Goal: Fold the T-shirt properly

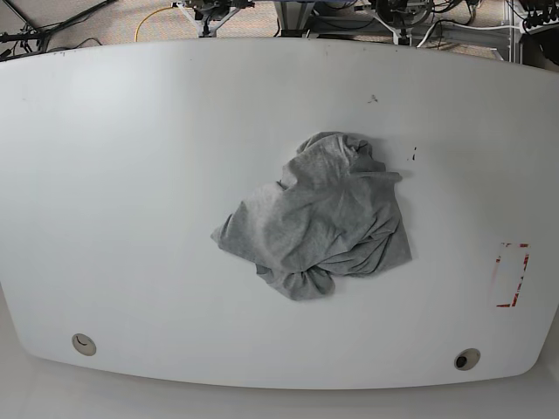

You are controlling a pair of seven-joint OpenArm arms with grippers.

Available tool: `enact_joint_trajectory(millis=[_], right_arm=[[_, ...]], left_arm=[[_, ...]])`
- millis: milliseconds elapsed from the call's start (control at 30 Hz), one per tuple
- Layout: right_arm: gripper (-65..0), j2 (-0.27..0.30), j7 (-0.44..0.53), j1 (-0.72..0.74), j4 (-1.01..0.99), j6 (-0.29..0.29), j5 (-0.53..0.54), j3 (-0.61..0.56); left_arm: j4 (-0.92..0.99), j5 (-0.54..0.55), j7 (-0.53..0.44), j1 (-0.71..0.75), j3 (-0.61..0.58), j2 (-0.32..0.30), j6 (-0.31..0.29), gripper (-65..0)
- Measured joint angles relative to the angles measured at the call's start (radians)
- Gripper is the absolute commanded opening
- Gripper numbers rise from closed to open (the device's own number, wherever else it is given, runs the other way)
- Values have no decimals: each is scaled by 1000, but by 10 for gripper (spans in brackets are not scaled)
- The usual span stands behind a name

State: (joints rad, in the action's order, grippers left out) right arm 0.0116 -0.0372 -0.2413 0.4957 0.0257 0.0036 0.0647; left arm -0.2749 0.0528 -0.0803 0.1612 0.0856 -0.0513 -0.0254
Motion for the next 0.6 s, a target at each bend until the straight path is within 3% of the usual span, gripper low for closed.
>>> enact_joint_trajectory(millis=[333, 600], right_arm=[[-632, 3, -8, -19, 51, 0, 0, 1], [-631, 2, -6, -74, 112, 0, 0, 2]], left_arm=[[-11, 0, 3, 27, 17, -8, 0, -622], [-126, -4, 1, 110, -9, -27, 3, -626]])
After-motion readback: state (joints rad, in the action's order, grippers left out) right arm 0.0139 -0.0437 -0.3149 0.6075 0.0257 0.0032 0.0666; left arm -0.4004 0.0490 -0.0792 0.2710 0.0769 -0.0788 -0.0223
